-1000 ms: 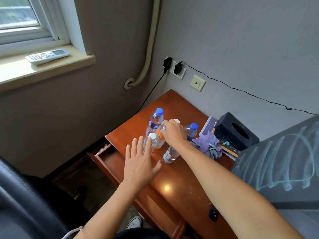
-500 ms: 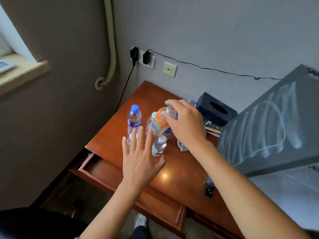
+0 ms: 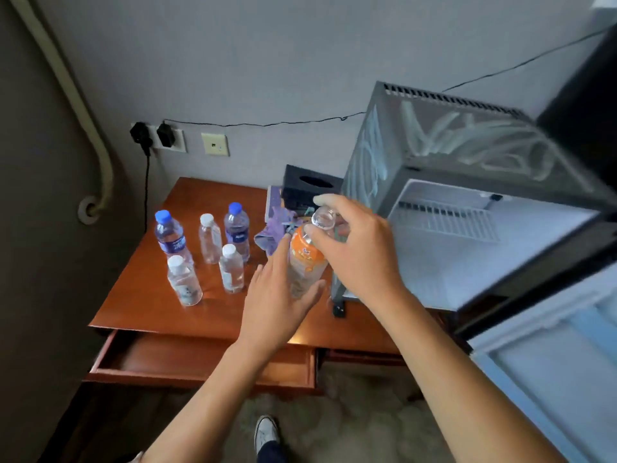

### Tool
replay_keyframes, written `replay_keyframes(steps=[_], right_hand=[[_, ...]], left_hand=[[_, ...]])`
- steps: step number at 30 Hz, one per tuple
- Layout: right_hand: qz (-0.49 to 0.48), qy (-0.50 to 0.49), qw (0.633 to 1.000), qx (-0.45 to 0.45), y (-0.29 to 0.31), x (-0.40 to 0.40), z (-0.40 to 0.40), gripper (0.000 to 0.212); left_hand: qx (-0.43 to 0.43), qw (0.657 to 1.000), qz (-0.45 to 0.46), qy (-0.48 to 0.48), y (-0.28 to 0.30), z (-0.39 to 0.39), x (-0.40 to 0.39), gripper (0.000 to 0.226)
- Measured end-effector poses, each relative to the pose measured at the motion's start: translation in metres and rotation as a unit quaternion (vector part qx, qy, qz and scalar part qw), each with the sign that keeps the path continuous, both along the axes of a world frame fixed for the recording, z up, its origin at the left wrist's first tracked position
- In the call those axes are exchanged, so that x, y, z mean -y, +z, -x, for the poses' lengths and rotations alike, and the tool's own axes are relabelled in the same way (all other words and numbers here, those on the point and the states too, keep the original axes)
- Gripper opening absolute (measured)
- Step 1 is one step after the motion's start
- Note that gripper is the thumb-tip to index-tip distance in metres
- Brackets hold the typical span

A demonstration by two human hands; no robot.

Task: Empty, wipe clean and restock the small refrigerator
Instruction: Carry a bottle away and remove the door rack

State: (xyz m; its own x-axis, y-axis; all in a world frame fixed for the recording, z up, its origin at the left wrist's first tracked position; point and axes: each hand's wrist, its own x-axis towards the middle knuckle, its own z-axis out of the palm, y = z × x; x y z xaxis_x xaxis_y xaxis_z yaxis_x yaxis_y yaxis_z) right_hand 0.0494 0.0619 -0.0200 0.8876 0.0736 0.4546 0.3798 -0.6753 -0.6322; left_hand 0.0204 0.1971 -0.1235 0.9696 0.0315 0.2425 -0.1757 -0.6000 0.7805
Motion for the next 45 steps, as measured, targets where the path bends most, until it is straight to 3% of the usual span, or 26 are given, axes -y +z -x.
replay_keyframes(steps=[5,9,16,23,33,40,45], right_hand=[[-0.101,-0.090,0.988,-0.079,-0.020,0.068,0.107,0.043],[-0.196,-0.173,0.955,-0.142,-0.039,0.121,0.195,0.055],[-0.285,-0.335,0.892,-0.101,-0.058,0.191,0.324,0.042],[-0.293,-0.462,0.834,-0.068,-0.064,0.244,0.413,0.039],[-0.278,-0.580,0.762,-0.075,-0.078,0.327,0.459,0.052],[-0.288,-0.593,0.747,-0.082,-0.075,0.409,0.438,0.047],[-0.295,-0.592,0.746,-0.079,-0.075,0.450,0.422,0.044]], left_hand=[[-0.030,0.993,0.041,-0.106,0.006,0.078,0.067,0.068],[-0.044,0.973,0.061,-0.219,0.002,0.136,0.126,0.064],[-0.041,0.920,0.057,-0.387,0.005,0.230,0.225,0.071],[-0.058,0.855,0.042,-0.513,0.000,0.294,0.299,0.069],[-0.103,0.770,0.041,-0.629,-0.025,0.322,0.412,0.073],[-0.143,0.753,0.058,-0.639,-0.044,0.299,0.497,0.077],[-0.148,0.744,0.082,-0.646,-0.037,0.285,0.544,0.066]])
